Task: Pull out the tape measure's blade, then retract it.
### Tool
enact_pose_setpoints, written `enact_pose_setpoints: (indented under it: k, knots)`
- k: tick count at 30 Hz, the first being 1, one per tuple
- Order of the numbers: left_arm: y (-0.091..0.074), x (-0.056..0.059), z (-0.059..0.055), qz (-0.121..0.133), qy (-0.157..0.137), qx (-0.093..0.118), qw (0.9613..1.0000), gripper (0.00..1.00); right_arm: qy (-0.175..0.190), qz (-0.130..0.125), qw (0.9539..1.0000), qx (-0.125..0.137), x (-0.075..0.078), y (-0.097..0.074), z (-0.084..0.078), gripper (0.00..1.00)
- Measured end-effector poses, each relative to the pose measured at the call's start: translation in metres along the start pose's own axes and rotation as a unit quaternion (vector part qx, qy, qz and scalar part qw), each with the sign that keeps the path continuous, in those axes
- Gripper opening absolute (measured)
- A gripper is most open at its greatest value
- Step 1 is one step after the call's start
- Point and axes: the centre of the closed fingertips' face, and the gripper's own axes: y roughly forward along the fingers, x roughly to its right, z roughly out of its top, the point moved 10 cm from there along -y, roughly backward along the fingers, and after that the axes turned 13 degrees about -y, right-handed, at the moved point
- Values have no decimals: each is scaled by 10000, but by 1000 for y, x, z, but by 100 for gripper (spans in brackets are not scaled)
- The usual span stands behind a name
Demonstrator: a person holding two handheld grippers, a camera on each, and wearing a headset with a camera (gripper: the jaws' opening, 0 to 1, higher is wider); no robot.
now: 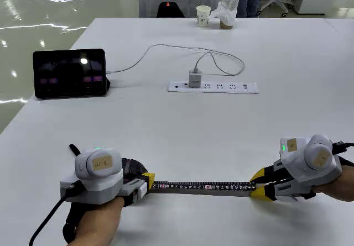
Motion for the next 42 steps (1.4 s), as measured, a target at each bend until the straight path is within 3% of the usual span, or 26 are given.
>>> enact_pose_setpoints:
  k: [20,42]
  knots:
    - [3,2,0,196,-239,-67,9995,63,-65,25,9999,-84,0,0,2,10]
    - [4,2,1,253,-197,-131,9994,60,-181,80,9996,-219,0,0,4,10]
